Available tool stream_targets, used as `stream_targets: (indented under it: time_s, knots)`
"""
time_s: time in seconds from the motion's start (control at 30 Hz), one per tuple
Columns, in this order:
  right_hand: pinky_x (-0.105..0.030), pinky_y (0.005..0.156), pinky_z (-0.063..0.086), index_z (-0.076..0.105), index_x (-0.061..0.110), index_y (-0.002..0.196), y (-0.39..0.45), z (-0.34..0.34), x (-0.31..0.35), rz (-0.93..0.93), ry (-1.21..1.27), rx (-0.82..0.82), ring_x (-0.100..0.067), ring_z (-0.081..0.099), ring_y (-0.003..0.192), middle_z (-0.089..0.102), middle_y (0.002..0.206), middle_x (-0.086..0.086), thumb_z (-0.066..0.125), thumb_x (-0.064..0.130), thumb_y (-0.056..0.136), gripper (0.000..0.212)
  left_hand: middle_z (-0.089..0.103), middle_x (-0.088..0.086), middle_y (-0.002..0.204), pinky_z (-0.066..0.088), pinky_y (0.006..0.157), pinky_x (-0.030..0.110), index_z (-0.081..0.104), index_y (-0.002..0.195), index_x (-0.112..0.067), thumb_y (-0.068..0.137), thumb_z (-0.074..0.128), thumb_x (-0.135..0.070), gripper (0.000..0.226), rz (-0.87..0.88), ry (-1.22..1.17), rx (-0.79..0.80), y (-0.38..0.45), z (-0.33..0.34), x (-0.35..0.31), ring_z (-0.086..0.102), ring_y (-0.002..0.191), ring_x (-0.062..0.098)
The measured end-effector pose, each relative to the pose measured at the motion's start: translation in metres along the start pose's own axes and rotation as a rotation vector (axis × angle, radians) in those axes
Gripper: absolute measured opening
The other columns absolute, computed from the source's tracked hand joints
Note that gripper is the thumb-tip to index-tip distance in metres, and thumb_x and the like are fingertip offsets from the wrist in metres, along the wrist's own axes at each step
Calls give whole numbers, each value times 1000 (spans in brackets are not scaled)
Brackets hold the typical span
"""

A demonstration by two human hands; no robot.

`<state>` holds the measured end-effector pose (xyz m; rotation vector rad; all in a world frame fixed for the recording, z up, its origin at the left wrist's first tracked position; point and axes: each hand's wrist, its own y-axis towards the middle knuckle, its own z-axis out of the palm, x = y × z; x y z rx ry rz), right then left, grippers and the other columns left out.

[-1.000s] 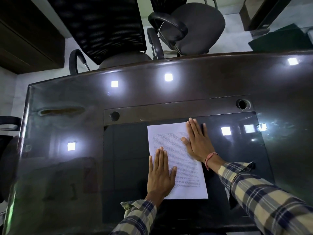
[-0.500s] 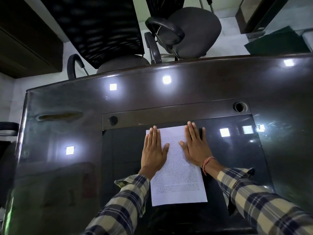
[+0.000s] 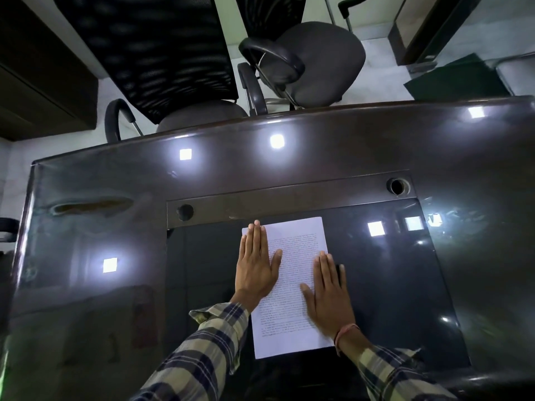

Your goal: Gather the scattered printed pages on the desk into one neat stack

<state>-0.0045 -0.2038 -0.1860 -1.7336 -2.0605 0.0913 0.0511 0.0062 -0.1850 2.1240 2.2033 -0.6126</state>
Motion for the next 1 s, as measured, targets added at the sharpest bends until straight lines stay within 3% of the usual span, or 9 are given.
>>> stream_targets:
  time_s: [0.1, 0.17, 0.27, 0.4, 0.6, 0.8, 0.93, 1.0]
  knots:
    - [-52, 127, 7, -1, 9, 162, 0, -1, 2, -2, 15, -1, -21, -8, 158, -10, 171, -6, 25, 53, 106, 76, -8, 9, 174, 2, 131, 46, 3, 165, -7, 109, 32, -53, 78, -14, -31, -44, -14, 0, -8, -8, 160, 24]
    - [-53, 126, 8, 2, 8, 162, 0, 0, -1, -9, 4, -10, -23, -6, 158, -8, 171, -7, 26, 53, 106, 76, 2, 14, 173, 8, 130, 50, 12, 163, -2, 108, 42, -47, 78, 88, -64, -53, -41, 14, -21, 1, 161, 27]
    - [-54, 126, 12, 5, 6, 162, 0, 2, 1, -24, 13, -33, -24, -2, 158, -4, 171, -9, 32, 51, 105, 77, 5, 11, 174, 13, 129, 47, 15, 163, -4, 108, 41, -49, 76, 129, -42, -15, -81, 34, -21, 5, 161, 23]
    - [-54, 127, 11, 5, 6, 162, 0, 3, -2, -32, 20, -54, -24, -2, 158, -4, 171, -8, 32, 49, 105, 76, -4, 4, 174, 4, 130, 44, 6, 165, -10, 109, 32, -51, 75, -27, -34, -22, -80, 30, -3, -2, 161, 19]
    - [-52, 127, 9, -1, 9, 162, 0, 2, -1, -15, 20, -16, -23, -5, 158, -8, 171, -6, 22, 54, 105, 76, -14, -1, 173, -6, 130, 39, -4, 165, -14, 110, 29, -52, 75, -57, -69, 14, -81, 23, -1, -12, 160, 16]
    - [-48, 126, -1, -9, 12, 161, 0, -8, -8, -29, -36, 93, -23, -11, 158, -16, 170, -5, 7, 65, 102, 81, -25, -2, 170, -16, 126, 37, -13, 164, -16, 106, 12, -65, 79, -43, 14, 120, -79, 10, 3, -21, 157, 16]
    - [-52, 124, -13, 1, 10, 162, -1, -35, -5, -46, -81, 159, -23, -17, 156, -11, 170, -7, 7, 63, 103, 79, -12, 2, 173, -13, 125, 44, 3, 166, -15, 107, 20, -62, 78, -16, 6, 176, -76, -25, 3, -9, 160, 22]
    - [-45, 126, -12, 13, 12, 162, 1, -63, 6, -85, 36, 110, -24, -8, 158, -1, 171, -7, 16, 59, 105, 73, 5, 2, 174, 3, 128, 41, 19, 165, -17, 107, 33, -58, 73, -37, -198, 138, -66, -54, -2, 5, 161, 23]
